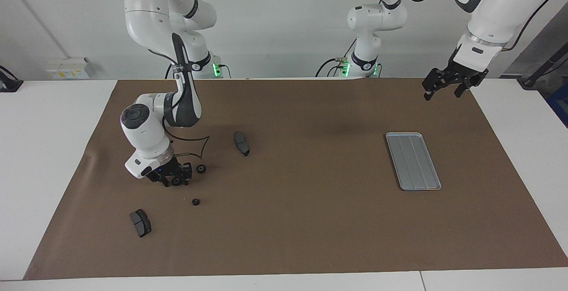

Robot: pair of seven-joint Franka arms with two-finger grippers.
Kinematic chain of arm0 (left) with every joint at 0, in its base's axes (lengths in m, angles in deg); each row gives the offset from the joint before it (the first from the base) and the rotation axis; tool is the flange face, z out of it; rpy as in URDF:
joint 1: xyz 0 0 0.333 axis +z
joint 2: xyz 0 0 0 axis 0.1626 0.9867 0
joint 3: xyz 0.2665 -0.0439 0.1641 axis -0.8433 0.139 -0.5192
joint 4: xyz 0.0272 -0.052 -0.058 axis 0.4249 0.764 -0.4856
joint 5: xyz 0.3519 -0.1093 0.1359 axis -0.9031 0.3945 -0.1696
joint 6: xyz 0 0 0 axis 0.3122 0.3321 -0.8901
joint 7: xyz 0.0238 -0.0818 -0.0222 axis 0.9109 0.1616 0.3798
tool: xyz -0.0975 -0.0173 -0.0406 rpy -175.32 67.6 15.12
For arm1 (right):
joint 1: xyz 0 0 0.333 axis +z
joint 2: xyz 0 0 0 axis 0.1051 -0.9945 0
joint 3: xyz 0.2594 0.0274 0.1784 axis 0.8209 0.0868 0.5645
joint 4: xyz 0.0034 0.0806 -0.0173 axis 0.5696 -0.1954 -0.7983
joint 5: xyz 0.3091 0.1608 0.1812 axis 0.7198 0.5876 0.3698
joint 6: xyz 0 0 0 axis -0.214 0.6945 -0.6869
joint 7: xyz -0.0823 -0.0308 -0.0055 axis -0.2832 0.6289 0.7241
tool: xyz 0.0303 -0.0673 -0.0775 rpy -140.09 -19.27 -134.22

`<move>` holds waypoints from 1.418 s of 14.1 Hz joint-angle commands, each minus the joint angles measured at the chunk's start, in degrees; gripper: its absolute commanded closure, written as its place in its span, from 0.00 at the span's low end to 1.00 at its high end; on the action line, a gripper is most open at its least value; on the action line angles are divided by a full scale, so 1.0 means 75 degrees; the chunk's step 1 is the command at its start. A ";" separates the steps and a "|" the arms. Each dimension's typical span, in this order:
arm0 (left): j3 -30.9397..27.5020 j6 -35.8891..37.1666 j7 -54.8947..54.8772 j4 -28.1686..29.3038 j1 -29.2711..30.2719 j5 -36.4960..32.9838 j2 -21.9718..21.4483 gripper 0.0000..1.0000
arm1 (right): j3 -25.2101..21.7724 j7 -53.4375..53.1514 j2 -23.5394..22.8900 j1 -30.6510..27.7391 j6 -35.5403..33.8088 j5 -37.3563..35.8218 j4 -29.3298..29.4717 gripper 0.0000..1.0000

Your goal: Pick bearing gear from pile to tray

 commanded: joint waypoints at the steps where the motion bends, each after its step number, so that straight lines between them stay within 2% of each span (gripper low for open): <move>1: -0.0002 -0.0021 -0.0053 0.0164 0.0011 -0.0143 -0.0157 0.00 | 0.0044 0.0228 0.0128 -0.0024 0.0005 0.0190 -0.0188 0.72; 3: -0.0002 -0.0021 -0.0053 0.0164 0.0011 -0.0143 -0.0157 0.00 | 0.0044 0.0193 0.0128 -0.0024 0.0005 0.0190 -0.0188 0.93; 4: -0.0002 -0.0021 -0.0053 0.0164 0.0011 -0.0143 -0.0157 0.00 | 0.0044 0.0158 0.0128 -0.0024 -0.0018 0.0190 -0.0165 1.00; 6: -0.0002 -0.0021 -0.0053 0.0164 0.0011 -0.0143 -0.0157 0.00 | 0.0044 0.0134 0.0151 -0.0024 -0.0204 0.0190 0.0010 1.00; 10: -0.0002 -0.0021 -0.0053 0.0164 0.0011 -0.0143 -0.0157 0.00 | 0.0067 -0.0940 0.0502 0.0069 -0.1878 0.0190 0.1343 1.00; 13: -0.0002 -0.0021 -0.0053 0.0164 0.0011 -0.0143 -0.0157 0.00 | 0.0079 -0.2030 0.0491 0.0619 -0.2558 0.0201 0.2153 1.00; 15: -0.0002 -0.0021 -0.0053 0.0164 0.0011 -0.0143 -0.0157 0.00 | 0.0079 -0.3362 0.0351 0.1239 -0.2865 0.0201 0.2692 1.00; 17: -0.0002 -0.0021 -0.0053 0.0164 0.0011 -0.0143 -0.0157 0.00 | 0.0125 -0.4653 0.0257 0.1848 -0.2644 0.0224 0.2777 1.00; 20: -0.0002 -0.0021 -0.0053 0.0164 0.0011 -0.0143 -0.0157 0.00 | 0.0126 -0.5955 0.0094 0.2797 -0.1756 0.0458 0.2777 1.00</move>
